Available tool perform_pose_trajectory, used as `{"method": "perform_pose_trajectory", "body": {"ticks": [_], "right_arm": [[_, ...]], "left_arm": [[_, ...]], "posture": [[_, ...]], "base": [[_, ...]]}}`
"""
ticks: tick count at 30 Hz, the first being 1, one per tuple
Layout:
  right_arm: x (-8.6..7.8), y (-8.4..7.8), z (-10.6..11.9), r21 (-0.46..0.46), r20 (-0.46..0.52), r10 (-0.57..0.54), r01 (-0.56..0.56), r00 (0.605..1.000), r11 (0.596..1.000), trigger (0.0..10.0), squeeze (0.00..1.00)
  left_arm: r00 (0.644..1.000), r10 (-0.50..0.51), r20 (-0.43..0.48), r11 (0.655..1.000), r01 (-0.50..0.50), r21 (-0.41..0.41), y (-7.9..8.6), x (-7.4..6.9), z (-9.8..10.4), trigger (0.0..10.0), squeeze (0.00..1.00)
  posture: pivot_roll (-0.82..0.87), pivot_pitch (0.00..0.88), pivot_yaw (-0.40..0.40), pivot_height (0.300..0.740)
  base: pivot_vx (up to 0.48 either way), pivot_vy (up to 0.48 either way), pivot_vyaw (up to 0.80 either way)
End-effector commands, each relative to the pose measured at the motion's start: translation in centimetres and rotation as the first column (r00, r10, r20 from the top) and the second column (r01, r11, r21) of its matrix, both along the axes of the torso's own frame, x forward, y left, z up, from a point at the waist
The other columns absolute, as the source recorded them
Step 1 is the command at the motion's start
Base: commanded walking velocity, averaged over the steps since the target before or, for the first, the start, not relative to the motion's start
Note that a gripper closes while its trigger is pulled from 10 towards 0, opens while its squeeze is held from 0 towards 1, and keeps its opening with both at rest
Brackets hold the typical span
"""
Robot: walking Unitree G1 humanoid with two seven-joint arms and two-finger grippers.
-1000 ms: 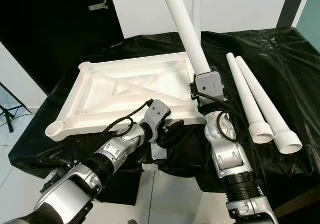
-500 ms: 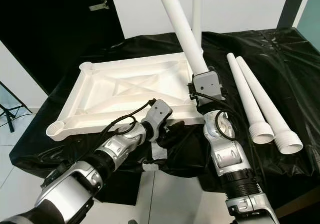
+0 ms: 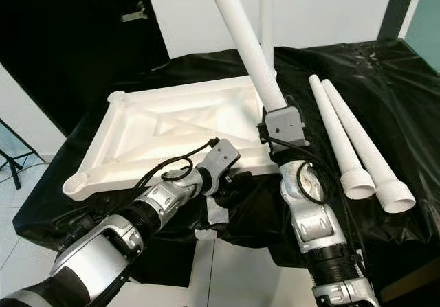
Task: Building children table
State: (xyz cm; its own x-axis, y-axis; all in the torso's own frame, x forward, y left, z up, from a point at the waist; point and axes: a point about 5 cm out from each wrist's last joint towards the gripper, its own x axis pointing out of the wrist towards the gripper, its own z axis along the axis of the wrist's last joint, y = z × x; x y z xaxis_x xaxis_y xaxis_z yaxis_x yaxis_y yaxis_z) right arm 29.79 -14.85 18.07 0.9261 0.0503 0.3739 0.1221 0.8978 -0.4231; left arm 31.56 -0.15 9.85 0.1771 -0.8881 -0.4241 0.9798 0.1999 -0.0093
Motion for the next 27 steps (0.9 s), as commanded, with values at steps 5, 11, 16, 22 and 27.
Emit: {"method": "perform_pose_trajectory", "body": {"ticks": [5, 11, 16, 22, 27], "right_arm": [[-0.6, -1.2, -1.9, -0.004, -0.056, -0.043, 0.043, 0.997, 0.999, 10.0, 0.00], [-0.7, -1.5, -2.1, -0.004, -0.053, -0.050, 0.050, 0.997, 0.999, 10.0, 0.00], [-1.0, -1.0, -2.1, -0.006, -0.043, -0.019, 0.019, 0.999, 1.000, 10.0, 0.00], [-2.7, -0.9, -2.7, 0.007, -0.025, 0.003, -0.003, 1.000, 1.000, 10.0, 0.00], [-5.0, -1.3, -3.8, 0.055, -0.032, -0.008, 0.010, 0.999, 0.998, 10.0, 0.00]], "left_arm": [[0.865, -0.400, -0.304, 0.913, 0.406, -0.048, 0.1, -3.9, -2.3, 3.1, 0.00], [0.854, -0.426, -0.299, 0.901, 0.429, -0.059, 0.1, -4.1, -2.2, 10.0, 0.00], [0.876, -0.398, -0.273, 0.915, 0.401, -0.048, -0.1, -3.9, -2.2, 10.0, 0.00], [0.890, -0.368, -0.269, 0.929, 0.364, -0.065, 0.0, -3.5, -2.1, 10.0, 0.00], [0.894, -0.344, -0.286, 0.939, 0.330, -0.098, 0.4, -3.3, -2.2, 10.0, 0.00]], "posture": [[-0.21, 0.000, 0.155, 0.740], [-0.21, 0.000, 0.156, 0.740], [-0.21, 0.000, 0.149, 0.740], [-0.21, 0.000, 0.146, 0.740], [-0.23, 0.004, 0.149, 0.740]], "base": [[0.000, 0.000, 0.00], [0.000, 0.000, 0.00], [0.000, 0.000, 0.00], [0.000, 0.000, 0.00], [0.000, 0.000, 0.00]]}}
